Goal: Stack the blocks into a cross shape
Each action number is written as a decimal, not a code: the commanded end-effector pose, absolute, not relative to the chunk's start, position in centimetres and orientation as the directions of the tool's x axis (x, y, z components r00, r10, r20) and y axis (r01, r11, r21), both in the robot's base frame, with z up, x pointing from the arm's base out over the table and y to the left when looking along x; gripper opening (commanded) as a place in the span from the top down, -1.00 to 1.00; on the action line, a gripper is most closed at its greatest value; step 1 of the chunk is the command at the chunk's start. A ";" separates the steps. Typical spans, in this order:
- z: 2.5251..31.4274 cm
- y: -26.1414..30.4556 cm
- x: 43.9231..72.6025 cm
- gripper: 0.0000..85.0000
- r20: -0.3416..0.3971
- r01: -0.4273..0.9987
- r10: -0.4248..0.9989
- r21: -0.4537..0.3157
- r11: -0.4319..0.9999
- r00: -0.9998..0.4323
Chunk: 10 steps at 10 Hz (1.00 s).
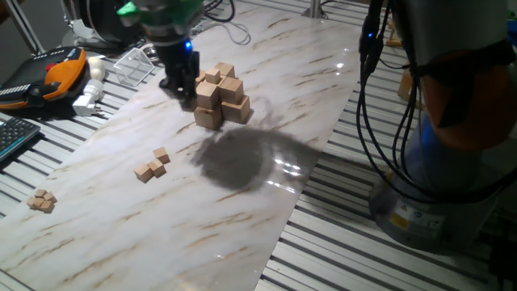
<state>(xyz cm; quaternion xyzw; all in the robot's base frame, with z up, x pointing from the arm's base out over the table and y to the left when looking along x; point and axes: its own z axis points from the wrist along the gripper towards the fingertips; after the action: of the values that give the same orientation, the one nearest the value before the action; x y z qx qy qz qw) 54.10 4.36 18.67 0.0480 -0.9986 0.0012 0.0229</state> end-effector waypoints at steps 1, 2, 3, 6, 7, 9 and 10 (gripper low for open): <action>18.7 2.5 54.0 1.00 0.050 -0.106 -0.106 0.001 0.994 -0.993; 18.9 1.9 53.9 1.00 0.054 -0.117 -0.116 -0.005 0.993 -0.992; 19.1 1.4 53.8 1.00 0.053 -0.126 -0.124 -0.023 0.992 -0.991; 19.0 0.4 53.5 1.00 0.058 -0.129 -0.127 -0.033 0.991 -0.990; 18.8 0.1 53.4 1.00 0.057 -0.132 -0.130 -0.034 0.991 -0.990; 18.6 -0.1 53.4 1.00 0.067 -0.127 -0.125 -0.024 0.992 -0.990; 18.5 -0.1 53.5 1.00 0.069 -0.118 -0.116 -0.029 0.993 -0.991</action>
<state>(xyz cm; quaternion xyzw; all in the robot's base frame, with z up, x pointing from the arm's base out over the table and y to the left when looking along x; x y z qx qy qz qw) 53.52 -0.08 18.53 0.0586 -0.9976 0.0182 0.0334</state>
